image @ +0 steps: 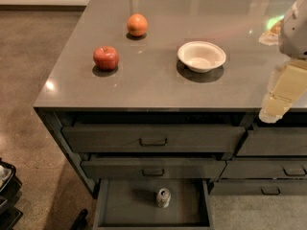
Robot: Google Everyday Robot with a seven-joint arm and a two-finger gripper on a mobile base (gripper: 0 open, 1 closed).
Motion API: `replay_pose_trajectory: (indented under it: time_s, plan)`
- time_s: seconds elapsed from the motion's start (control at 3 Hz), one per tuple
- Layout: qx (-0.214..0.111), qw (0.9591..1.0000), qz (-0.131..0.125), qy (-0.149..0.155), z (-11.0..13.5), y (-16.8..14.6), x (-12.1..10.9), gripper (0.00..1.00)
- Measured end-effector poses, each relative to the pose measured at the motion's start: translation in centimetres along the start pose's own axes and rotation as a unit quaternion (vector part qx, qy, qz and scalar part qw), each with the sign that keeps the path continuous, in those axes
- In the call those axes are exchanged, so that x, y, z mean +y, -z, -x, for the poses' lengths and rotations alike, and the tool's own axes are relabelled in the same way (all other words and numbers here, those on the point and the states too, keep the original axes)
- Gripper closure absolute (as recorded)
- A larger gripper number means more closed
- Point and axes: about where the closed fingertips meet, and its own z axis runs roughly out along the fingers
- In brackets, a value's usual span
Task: Pick 7up can from bottom drawer and place on counter
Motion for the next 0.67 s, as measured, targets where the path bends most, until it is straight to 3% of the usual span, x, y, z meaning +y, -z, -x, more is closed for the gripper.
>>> replay_pose_trajectory:
  time_s: [0.67]
  plan:
    - [-0.012,0.9999,0.002,-0.002,-0.10,-0.77,0.02,0.00]
